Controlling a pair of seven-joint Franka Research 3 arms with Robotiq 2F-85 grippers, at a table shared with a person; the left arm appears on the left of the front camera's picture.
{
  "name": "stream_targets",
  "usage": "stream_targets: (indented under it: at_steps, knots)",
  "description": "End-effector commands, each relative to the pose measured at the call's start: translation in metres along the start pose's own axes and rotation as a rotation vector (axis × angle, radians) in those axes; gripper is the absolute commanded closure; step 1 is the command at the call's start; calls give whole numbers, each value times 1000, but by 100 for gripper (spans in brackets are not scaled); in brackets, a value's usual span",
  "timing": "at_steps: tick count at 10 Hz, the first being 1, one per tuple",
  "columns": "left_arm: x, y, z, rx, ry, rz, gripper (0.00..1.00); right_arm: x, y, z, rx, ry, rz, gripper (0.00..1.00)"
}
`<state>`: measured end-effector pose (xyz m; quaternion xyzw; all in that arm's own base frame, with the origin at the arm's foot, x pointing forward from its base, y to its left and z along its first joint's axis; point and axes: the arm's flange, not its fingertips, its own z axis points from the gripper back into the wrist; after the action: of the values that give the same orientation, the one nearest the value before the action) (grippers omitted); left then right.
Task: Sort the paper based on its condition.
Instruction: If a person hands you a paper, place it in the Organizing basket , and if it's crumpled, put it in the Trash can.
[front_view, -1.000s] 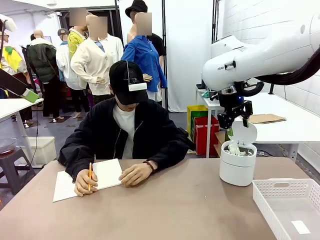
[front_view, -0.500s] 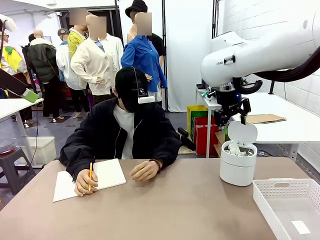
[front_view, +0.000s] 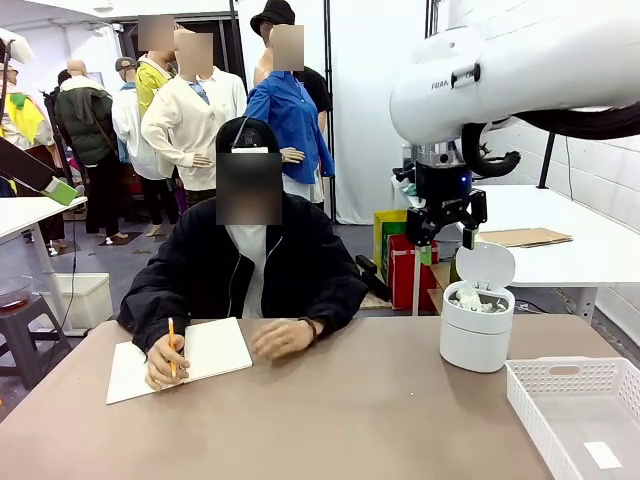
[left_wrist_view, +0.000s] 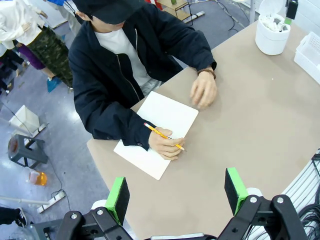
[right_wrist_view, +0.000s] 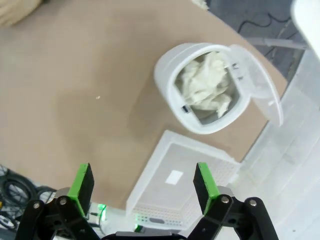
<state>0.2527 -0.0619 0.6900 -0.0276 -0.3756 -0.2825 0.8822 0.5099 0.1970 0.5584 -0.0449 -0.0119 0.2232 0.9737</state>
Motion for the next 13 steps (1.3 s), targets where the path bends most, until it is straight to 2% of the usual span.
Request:
stream_targets:
  at_steps: [1,6,7,8,13]
  knots:
    - [0,0,0,0,-1,2,0,-24,13,2,72,-7,16,0]
    - [0,0,0,0,-1,2,0,-58,52,28,273,0,184,0]
    - [0,0,0,0,-1,2,0,-50,53,22,253,12,220,0]
    - [0,0,0,0,-1,2,0,-50,56,35,219,-19,133,0]
    - [0,0,0,0,-1,2,0,-50,56,35,219,-19,133,0]
